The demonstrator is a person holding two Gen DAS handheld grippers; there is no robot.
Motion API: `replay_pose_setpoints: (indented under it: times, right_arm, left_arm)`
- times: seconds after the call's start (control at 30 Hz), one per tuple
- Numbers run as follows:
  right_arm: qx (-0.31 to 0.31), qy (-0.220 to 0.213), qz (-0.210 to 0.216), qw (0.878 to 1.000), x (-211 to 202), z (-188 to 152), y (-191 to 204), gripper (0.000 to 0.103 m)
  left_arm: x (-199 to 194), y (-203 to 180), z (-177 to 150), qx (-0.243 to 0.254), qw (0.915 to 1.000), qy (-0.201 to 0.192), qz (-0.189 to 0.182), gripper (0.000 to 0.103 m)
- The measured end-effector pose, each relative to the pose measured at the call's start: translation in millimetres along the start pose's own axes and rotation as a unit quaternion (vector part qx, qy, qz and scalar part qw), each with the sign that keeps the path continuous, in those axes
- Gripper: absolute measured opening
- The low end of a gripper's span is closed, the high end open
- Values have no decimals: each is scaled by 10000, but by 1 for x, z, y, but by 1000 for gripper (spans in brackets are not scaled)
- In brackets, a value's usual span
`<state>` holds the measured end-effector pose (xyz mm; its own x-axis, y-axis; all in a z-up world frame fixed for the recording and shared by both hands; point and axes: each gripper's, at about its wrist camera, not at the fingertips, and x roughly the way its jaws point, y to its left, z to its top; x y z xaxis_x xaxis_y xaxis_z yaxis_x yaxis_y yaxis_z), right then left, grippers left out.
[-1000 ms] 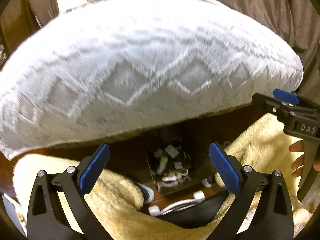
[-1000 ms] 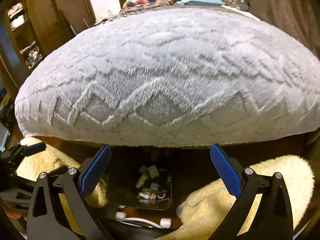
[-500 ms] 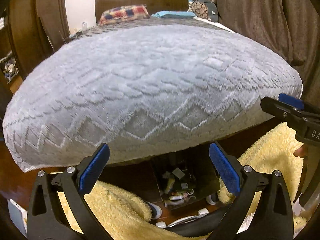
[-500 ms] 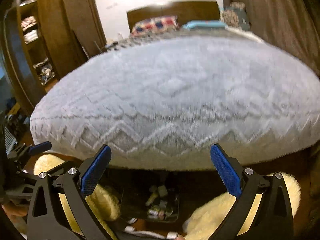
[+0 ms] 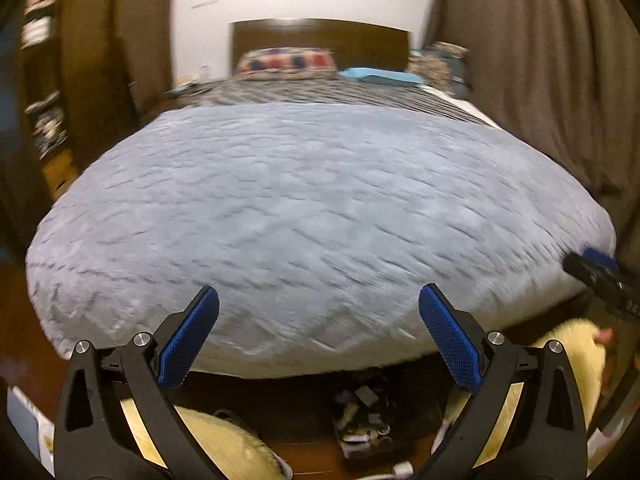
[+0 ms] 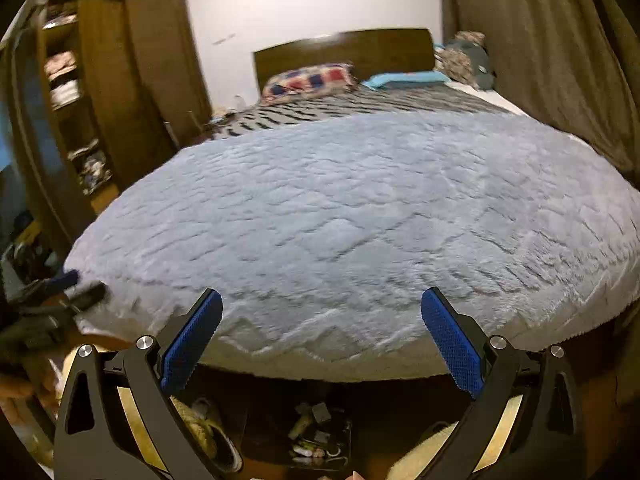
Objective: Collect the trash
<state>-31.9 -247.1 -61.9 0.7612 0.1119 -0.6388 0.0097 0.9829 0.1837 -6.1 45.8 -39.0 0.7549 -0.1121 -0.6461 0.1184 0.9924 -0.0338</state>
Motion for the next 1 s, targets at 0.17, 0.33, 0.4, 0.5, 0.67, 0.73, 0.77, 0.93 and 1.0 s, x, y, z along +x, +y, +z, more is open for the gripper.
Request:
replay_pose_setpoints:
  times: [0.17, 0.33, 0.4, 0.5, 0.67, 0.73, 0.77, 0.93, 1.0]
  right_arm:
    - [149, 437, -318, 9984, 16, 2, -19, 100]
    - [88, 334, -368, 9987, -4, 2, -11, 100]
    - [-28, 71, -474, 9988, -20, 6, -6, 100]
    - [-107, -520, -658, 9964, -58, 16, 2, 100]
    - [-108, -1396, -868, 9863, -117, 24, 9, 100]
    - [-73, -1640, -866, 9826, -136, 23, 12, 100]
    - [-68, -1734, -866, 9810, -144, 23, 13, 100]
    - [-104, -2102, -1083, 9716, -173, 19, 20, 100]
    - [-97, -2128, -1106, 9708, -177, 19, 21, 100]
  left_arm:
    - [7, 10, 11, -17, 9994, 244, 235, 95]
    - [-5, -6, 8, 206, 9992, 232, 233, 95]
    - [-21, -15, 7, 263, 9993, -3, 258, 95]
    - [-47, -25, 11, 270, 9984, -406, 285, 95]
    - [-100, -37, 18, 311, 9922, -1142, 382, 95]
    - [-114, -39, 20, 325, 9900, -1308, 407, 95]
    - [-125, -40, 20, 322, 9884, -1427, 398, 95]
    - [-154, -45, 18, 313, 9836, -1720, 452, 95]
    - [-162, -45, 15, 282, 9827, -1770, 457, 95]
